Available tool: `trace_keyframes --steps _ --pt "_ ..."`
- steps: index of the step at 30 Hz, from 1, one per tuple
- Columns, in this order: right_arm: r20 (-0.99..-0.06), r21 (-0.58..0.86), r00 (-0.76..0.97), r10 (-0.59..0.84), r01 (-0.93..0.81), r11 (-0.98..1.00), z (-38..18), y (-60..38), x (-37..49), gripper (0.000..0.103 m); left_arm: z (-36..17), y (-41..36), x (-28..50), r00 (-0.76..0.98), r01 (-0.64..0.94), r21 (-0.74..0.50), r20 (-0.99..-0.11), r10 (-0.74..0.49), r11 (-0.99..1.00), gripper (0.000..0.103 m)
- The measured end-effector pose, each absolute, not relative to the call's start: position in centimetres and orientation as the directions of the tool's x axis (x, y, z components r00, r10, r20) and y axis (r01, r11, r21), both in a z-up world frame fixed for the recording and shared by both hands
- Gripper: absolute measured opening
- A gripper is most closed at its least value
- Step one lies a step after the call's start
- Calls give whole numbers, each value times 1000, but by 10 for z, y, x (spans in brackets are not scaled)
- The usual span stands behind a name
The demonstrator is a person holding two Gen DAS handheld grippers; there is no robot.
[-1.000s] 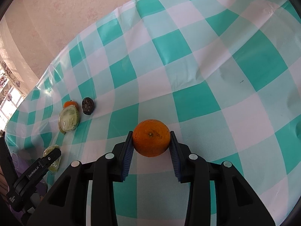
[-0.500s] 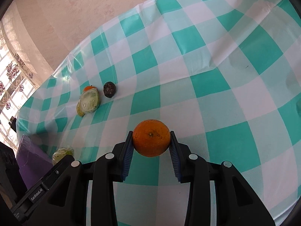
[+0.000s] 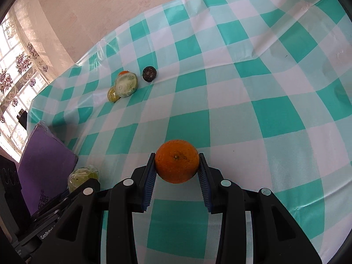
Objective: Organize fruits
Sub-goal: 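Lift the orange and bagged green fruit with both grippers toward the box, then open both grippers to drop the orange and bagged green fruit in the box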
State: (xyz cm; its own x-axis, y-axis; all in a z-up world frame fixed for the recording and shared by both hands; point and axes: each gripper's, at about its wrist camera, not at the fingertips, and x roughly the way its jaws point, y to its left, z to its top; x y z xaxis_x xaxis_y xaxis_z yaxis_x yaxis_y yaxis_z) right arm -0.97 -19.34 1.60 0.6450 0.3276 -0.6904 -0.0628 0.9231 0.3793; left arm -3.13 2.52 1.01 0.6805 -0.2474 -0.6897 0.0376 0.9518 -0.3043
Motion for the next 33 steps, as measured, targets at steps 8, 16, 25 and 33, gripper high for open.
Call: trace_keyframes --steps 8,16,25,33 --pt "-708 270 667 232 -48 962 21 -179 -47 37 15 37 -64 718 -5 -277 -670 -189 961 61" --pt "-753 36 651 92 -99 994 24 -147 -72 37 30 26 -102 763 -11 -70 -645 -37 997 61" --pt "-731 -40 679 70 -145 989 46 -128 -94 37 67 19 -146 837 -10 100 -543 63 995 61" --pt "-707 -69 701 99 -208 976 79 -98 -110 37 112 41 -183 889 -99 200 -422 177 975 61"
